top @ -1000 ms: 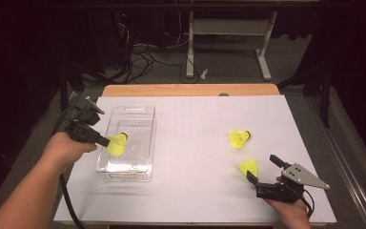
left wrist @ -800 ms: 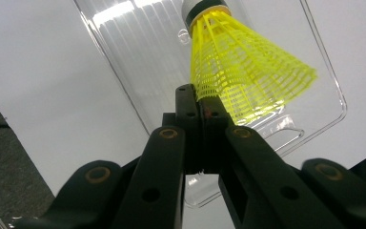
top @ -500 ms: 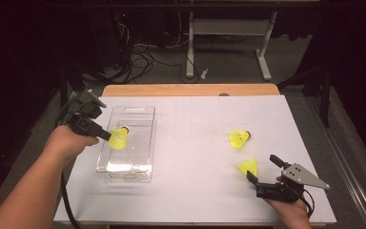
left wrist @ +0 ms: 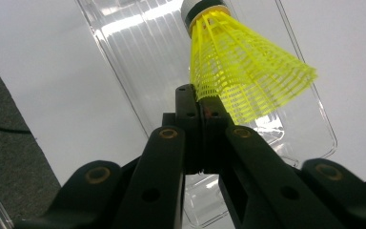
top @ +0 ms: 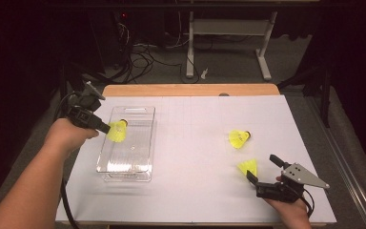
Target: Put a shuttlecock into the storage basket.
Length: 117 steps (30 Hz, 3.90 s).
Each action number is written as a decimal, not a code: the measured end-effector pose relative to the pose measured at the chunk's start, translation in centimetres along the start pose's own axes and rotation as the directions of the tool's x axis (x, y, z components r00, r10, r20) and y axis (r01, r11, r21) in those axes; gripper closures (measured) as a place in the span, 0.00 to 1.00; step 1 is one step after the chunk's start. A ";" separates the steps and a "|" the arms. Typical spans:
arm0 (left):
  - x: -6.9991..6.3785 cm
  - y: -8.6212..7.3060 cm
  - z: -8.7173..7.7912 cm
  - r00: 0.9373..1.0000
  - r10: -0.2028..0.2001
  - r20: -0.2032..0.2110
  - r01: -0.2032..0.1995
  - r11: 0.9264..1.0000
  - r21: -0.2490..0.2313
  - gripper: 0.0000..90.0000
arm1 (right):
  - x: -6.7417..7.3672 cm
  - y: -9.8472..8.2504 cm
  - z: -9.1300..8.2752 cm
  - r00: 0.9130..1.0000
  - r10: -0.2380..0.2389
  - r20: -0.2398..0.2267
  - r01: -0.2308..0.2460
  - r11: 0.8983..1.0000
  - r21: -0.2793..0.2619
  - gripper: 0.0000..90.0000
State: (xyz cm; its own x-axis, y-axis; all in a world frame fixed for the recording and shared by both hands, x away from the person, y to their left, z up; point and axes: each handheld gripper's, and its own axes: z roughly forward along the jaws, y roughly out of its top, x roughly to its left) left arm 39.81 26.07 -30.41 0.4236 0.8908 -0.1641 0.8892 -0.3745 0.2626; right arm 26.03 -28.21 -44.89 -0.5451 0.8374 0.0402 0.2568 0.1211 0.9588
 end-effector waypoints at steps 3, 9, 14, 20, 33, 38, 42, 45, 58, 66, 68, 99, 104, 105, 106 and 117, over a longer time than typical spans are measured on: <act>0.1 0.2 0.2 1.000 -0.006 -0.004 0.006 1.000 0.001 0.99 | 0.1 0.0 0.0 1.000 -0.001 -0.002 0.001 1.000 0.000 0.01; 0.4 0.5 1.2 1.000 -0.020 -0.004 0.020 1.000 -0.003 0.99 | 0.0 0.0 0.0 1.000 0.002 -0.003 -0.002 1.000 0.001 0.01; 0.7 0.6 2.0 1.000 -0.028 -0.005 0.028 1.000 -0.010 0.99 | 0.1 -0.1 0.1 1.000 -0.001 -0.005 0.001 1.000 0.003 0.01; 1.4 0.4 3.2 0.999 -0.053 -0.015 0.053 0.999 0.000 0.99 | 0.1 -0.1 0.2 1.000 -0.003 -0.007 0.003 1.000 0.005 0.01; 1.9 0.2 5.0 0.998 -0.064 -0.028 0.064 0.998 0.016 0.99 | 0.1 -0.1 0.2 1.000 -0.004 -0.007 0.004 1.000 0.005 0.01; 2.0 0.1 5.6 0.998 -0.058 -0.040 0.059 0.998 0.029 0.99 | 0.1 -0.1 0.2 1.000 -0.006 -0.009 0.006 1.000 0.007 0.01; 1.9 0.1 6.0 0.998 -0.060 -0.036 0.062 0.998 0.033 0.99 | 0.1 -0.1 0.3 1.000 -0.008 -0.012 0.008 1.000 0.009 0.01; 1.9 0.1 6.4 0.997 -0.065 -0.042 0.066 0.997 0.036 0.99 | 0.1 0.0 0.3 1.000 -0.010 -0.012 0.010 1.000 0.007 0.01; 2.2 0.0 7.5 0.995 -0.076 -0.062 0.079 0.996 0.048 0.99 | 0.1 0.0 0.3 1.000 -0.010 -0.012 0.010 1.000 0.006 0.01; 2.1 0.1 7.9 0.994 -0.083 -0.068 0.086 0.996 0.038 0.99 | 0.1 0.0 0.3 1.000 -0.010 -0.013 0.010 1.000 0.005 0.01; 2.2 0.2 8.0 0.994 -0.084 -0.072 0.086 0.996 0.038 0.99 | 0.1 0.0 0.3 1.000 -0.010 -0.012 0.010 1.000 0.004 0.01; 2.4 -0.2 9.6 0.994 -0.087 -0.065 0.090 0.995 0.046 0.98 | 0.1 0.0 0.3 1.000 -0.013 -0.012 0.013 1.000 0.007 0.01; 2.4 -0.3 9.6 0.994 -0.091 -0.059 0.094 0.994 0.048 0.97 | 0.1 -0.1 0.3 1.000 -0.012 -0.015 0.012 1.000 0.009 0.01; 2.4 -0.3 9.6 0.994 -0.091 -0.056 0.094 0.994 0.048 0.97 | 0.1 -0.1 0.3 1.000 -0.012 -0.015 0.012 1.000 0.008 0.01; 2.4 -0.3 9.5 0.995 -0.089 -0.053 0.092 0.995 0.050 0.96 | 0.1 -0.1 0.3 1.000 -0.012 -0.015 0.012 1.000 0.008 0.01; 2.1 -0.3 9.5 0.997 -0.073 -0.021 0.074 0.996 0.057 0.82 | 0.1 -0.1 0.3 1.000 -0.010 -0.016 0.010 1.000 0.008 0.01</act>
State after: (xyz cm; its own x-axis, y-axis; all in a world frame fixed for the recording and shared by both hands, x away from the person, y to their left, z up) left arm 42.10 25.60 -39.87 0.3537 0.9210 -0.1631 0.9266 -0.3212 0.1955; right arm 26.22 -27.94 -45.04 -0.5606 0.8273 0.0354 0.2577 0.1337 0.9569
